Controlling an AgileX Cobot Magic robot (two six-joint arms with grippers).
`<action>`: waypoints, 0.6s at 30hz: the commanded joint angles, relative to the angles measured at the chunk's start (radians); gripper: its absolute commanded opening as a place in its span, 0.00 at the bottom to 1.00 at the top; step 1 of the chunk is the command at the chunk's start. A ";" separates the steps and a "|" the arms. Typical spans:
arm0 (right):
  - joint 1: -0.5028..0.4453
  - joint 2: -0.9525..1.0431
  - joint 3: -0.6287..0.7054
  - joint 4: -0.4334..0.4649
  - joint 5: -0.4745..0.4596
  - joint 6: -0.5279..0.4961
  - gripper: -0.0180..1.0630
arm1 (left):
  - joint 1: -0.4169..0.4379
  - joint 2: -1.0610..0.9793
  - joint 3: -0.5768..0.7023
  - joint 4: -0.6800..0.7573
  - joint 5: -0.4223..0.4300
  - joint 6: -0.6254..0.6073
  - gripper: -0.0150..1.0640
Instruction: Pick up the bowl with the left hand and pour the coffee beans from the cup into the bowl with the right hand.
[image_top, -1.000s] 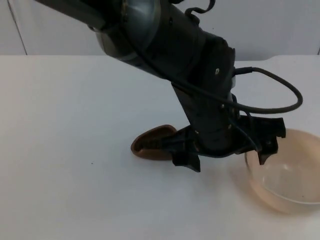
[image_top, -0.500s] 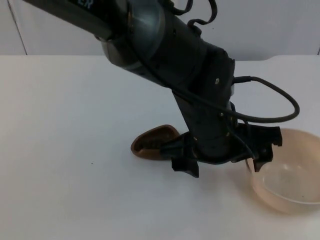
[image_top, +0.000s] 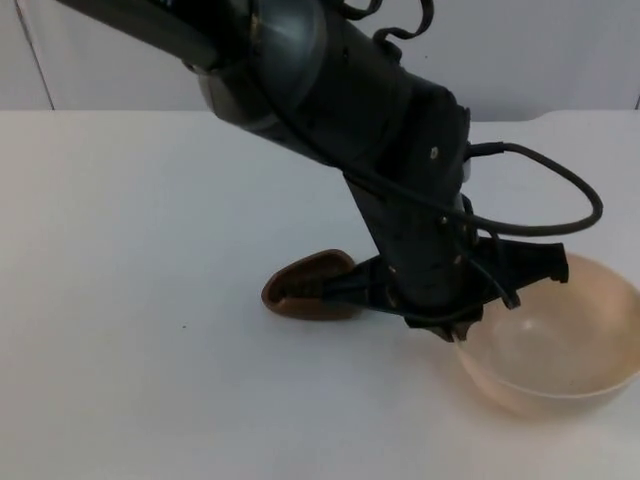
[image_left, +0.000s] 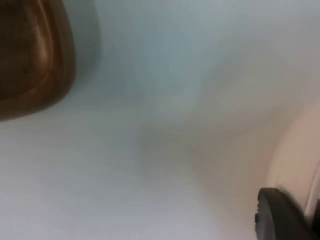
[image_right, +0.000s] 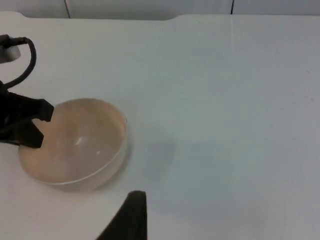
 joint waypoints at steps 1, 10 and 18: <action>-0.005 -0.004 0.008 -0.006 -0.011 -0.003 0.99 | 0.001 -0.028 -0.004 0.005 -0.004 -0.005 0.01; -0.005 -0.004 0.008 -0.006 -0.011 -0.003 0.99 | 0.001 -0.101 -0.004 0.008 0.054 -0.002 0.01; -0.005 -0.004 0.008 -0.006 -0.011 -0.003 0.99 | 0.021 -0.150 -0.004 0.065 0.152 0.003 0.01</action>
